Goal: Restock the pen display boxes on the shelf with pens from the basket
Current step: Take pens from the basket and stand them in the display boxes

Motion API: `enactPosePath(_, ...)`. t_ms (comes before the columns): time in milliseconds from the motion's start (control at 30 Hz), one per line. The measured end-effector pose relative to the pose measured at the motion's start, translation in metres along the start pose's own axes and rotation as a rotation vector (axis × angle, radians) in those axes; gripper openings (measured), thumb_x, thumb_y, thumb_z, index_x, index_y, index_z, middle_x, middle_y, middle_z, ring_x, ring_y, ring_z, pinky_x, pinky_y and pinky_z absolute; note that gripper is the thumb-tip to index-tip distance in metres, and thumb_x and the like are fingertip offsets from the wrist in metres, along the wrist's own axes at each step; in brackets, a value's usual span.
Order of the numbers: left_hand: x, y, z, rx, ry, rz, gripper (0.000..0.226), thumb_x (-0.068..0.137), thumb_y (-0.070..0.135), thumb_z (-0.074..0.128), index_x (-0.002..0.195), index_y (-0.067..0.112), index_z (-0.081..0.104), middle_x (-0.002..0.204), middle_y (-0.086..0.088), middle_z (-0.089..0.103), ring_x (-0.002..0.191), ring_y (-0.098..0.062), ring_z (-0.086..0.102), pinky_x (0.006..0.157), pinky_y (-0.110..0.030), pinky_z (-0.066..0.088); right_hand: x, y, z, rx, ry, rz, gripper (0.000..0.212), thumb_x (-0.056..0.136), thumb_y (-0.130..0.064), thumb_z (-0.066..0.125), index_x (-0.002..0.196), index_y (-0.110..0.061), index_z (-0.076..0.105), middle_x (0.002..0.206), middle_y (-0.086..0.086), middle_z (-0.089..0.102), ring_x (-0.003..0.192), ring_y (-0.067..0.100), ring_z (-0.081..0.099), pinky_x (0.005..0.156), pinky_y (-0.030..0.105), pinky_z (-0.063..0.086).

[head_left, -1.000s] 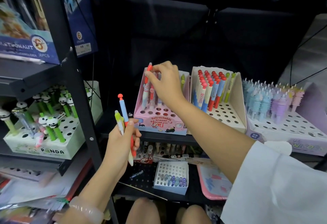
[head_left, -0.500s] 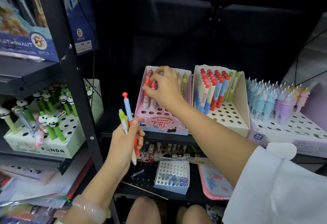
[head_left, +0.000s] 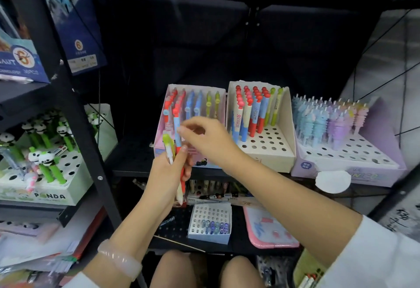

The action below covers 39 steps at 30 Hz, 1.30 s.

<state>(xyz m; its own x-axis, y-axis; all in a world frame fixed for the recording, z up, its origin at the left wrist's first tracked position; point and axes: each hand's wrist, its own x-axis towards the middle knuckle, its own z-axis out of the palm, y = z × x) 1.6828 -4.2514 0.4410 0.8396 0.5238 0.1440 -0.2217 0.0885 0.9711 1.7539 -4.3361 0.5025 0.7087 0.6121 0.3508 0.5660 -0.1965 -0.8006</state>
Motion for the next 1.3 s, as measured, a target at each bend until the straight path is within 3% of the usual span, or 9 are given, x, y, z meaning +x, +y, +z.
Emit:
enactPosePath(67, -0.001, -0.003, 0.018, 0.052, -0.038, -0.035, 0.032, 0.098, 0.026, 0.045, 0.072, 0.013, 0.059, 0.050, 0.004, 0.058, 0.043, -0.007, 0.049, 0.043, -0.021, 0.039, -0.013, 0.009, -0.010, -0.019, -0.024, 0.017, 0.012, 0.092, -0.021, 0.057, 0.083, -0.014, 0.062, 0.072, -0.004, 0.058, 0.066, 0.007, 0.053, 0.061, 0.011, 0.041)
enactPosePath(233, -0.009, -0.009, 0.050, -0.053, -0.209, -0.145, 0.027, 0.095, 0.035, 0.044, 0.095, 0.013, 0.061, 0.063, 0.000, 0.065, 0.051, -0.016, 0.063, 0.045, -0.024, 0.051, -0.025, 0.021, -0.065, 0.087, 0.310, 0.010, 0.018, 0.099, -0.023, 0.041, 0.082, -0.026, 0.045, 0.075, 0.000, 0.055, 0.068, 0.011, 0.055, 0.060, 0.014, 0.045)
enactPosePath(433, -0.007, -0.011, 0.058, 0.139, -0.259, -0.278, 0.025, 0.095, 0.033, 0.049, 0.086, 0.010, 0.047, 0.063, -0.004, 0.051, 0.036, -0.009, 0.037, 0.035, -0.019, 0.028, -0.020, 0.044, -0.128, -0.068, 0.627, -0.011, 0.012, 0.102, -0.023, 0.033, 0.092, -0.020, 0.039, 0.071, -0.002, 0.055, 0.055, 0.004, 0.054, 0.048, 0.021, 0.047)
enactPosePath(600, -0.009, -0.004, 0.056, 0.009, -0.307, -0.393, 0.009, 0.096, 0.021, 0.047, 0.095, 0.012, 0.048, 0.060, -0.004, 0.059, 0.043, -0.012, 0.044, 0.039, -0.021, 0.037, -0.005, 0.066, -0.129, -0.319, 0.521, 0.025, 0.016, 0.101, -0.022, 0.035, 0.103, -0.008, 0.042, 0.080, 0.018, 0.061, 0.070, 0.033, 0.060, 0.060, 0.042, 0.049)
enactPosePath(767, -0.006, 0.002, 0.054, -0.008, -0.264, -0.279, 0.017, 0.094, 0.003, 0.040, 0.099, 0.010, 0.055, 0.066, 0.000, 0.066, 0.051, -0.009, 0.050, 0.047, -0.020, 0.043, -0.005, 0.083, -0.119, -0.473, 0.350, 0.136, 0.021, 0.100, -0.025, 0.039, 0.103, -0.006, 0.048, 0.081, 0.014, 0.065, 0.072, 0.028, 0.064, 0.071, 0.047, 0.054)
enactPosePath(933, -0.009, 0.001, 0.053, 0.074, -0.301, -0.129, 0.022, 0.098, 0.018, 0.045, 0.113, 0.029, 0.056, 0.071, 0.005, 0.065, 0.056, -0.008, 0.054, 0.051, -0.020, 0.046, -0.007, 0.088, -0.119, -0.499, 0.298, 0.169, 0.015, 0.095, -0.022, 0.052, 0.102, -0.008, 0.052, 0.081, 0.005, 0.062, 0.072, 0.019, 0.061, 0.068, 0.034, 0.053)
enactPosePath(1067, -0.010, 0.001, 0.068, 0.082, -0.302, -0.055, 0.020, 0.097, 0.011, 0.045, 0.109, 0.027, 0.051, 0.063, 0.007, 0.063, 0.048, -0.006, 0.047, 0.046, -0.019, 0.042, -0.021, 0.076, -0.121, -0.325, 0.468, 0.114, 0.011, 0.092, -0.025, 0.056, 0.099, -0.016, 0.054, 0.077, -0.012, 0.054, 0.070, -0.001, 0.051, 0.059, 0.010, 0.040)
enactPosePath(1167, -0.011, -0.002, 0.081, 0.058, -0.300, -0.053, 0.008, 0.097, 0.011, 0.045, 0.101, 0.018, 0.044, 0.063, 0.006, 0.065, 0.046, -0.006, 0.046, 0.045, -0.019, 0.042, -0.036, 0.060, -0.113, -0.069, 0.207, 0.122, 0.013, 0.096, -0.026, 0.048, 0.097, -0.022, 0.060, 0.087, -0.011, 0.061, 0.072, -0.001, 0.053, 0.059, 0.009, 0.043)
enactPosePath(1300, -0.015, -0.004, 0.090, 0.025, -0.368, -0.064, 0.005, 0.099, 0.017, 0.040, 0.096, 0.013, 0.043, 0.069, 0.003, 0.068, 0.048, -0.008, 0.048, 0.046, -0.020, 0.043, -0.046, 0.050, -0.110, 0.230, -0.048, 0.173, 0.028, 0.100, -0.019, 0.040, 0.117, -0.011, 0.061, 0.105, -0.004, 0.063, 0.088, 0.006, 0.057, 0.065, 0.017, 0.048)
